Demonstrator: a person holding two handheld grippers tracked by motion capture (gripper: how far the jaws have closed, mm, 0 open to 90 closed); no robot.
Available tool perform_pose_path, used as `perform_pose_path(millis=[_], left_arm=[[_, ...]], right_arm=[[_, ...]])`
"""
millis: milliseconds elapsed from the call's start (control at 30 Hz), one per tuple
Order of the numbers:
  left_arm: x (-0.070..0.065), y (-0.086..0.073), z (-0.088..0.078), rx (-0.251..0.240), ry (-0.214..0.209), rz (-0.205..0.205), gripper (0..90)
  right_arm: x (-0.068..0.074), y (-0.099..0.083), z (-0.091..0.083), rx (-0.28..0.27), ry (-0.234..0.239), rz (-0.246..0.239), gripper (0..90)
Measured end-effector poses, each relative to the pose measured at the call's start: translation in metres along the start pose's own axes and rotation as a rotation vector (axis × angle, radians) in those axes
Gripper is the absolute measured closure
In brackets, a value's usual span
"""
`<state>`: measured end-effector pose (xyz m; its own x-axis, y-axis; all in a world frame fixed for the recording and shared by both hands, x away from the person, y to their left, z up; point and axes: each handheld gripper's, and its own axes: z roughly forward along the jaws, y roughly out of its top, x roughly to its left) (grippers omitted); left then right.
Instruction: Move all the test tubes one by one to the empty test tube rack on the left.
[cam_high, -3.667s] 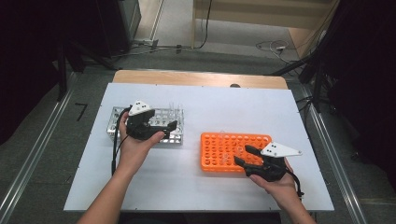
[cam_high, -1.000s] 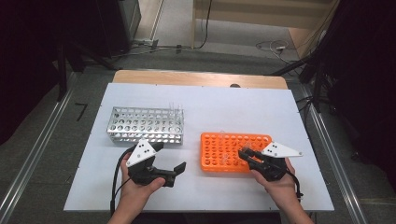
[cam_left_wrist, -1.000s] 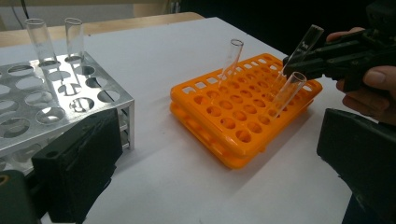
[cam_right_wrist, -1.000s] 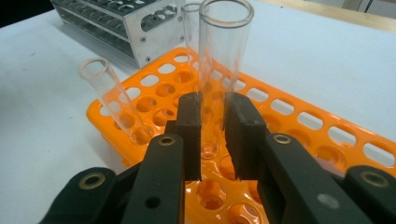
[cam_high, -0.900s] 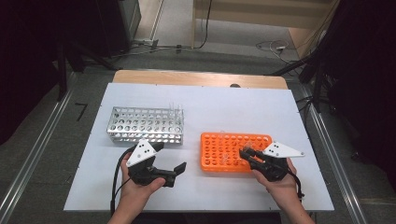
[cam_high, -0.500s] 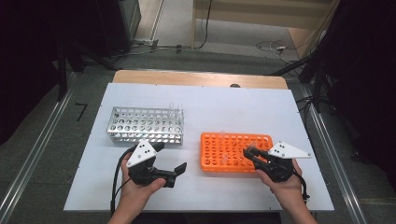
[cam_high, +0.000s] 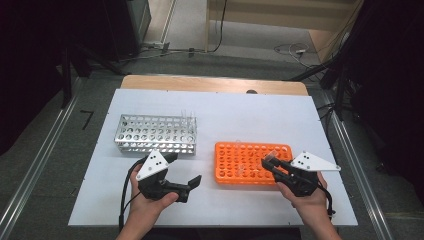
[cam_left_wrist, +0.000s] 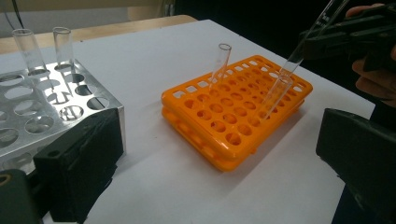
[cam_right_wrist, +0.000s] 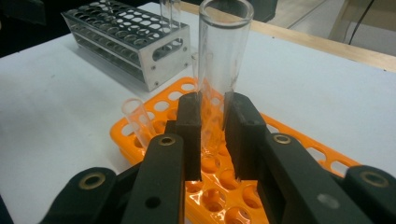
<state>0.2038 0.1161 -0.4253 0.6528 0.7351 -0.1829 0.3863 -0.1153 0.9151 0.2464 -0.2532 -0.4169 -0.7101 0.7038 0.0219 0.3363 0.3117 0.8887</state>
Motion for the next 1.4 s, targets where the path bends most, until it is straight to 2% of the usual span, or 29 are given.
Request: perform_pose_path(millis=[233, 633, 1233, 1400], left_arm=[[-0.002, 0.001, 0.001, 0.002, -0.008, 0.007, 0.4], [-0.007, 0.001, 0.002, 0.005, -0.023, 0.018, 0.9], [-0.016, 0.002, 0.006, 0.003, -0.062, 0.024, 1.7], [-0.021, 0.003, 0.007, 0.005, -0.087, 0.030, 2.0]], right_arm=[[0.007, 0.006, -0.003, -0.009, 0.024, -0.011, 74.4], [0.023, 0.010, -0.006, 0.014, 0.083, -0.045, 74.4], [0.054, 0.005, 0.015, 0.060, 0.165, -0.102, 74.4], [0.062, 0.003, 0.022, 0.074, 0.182, -0.119, 74.4]])
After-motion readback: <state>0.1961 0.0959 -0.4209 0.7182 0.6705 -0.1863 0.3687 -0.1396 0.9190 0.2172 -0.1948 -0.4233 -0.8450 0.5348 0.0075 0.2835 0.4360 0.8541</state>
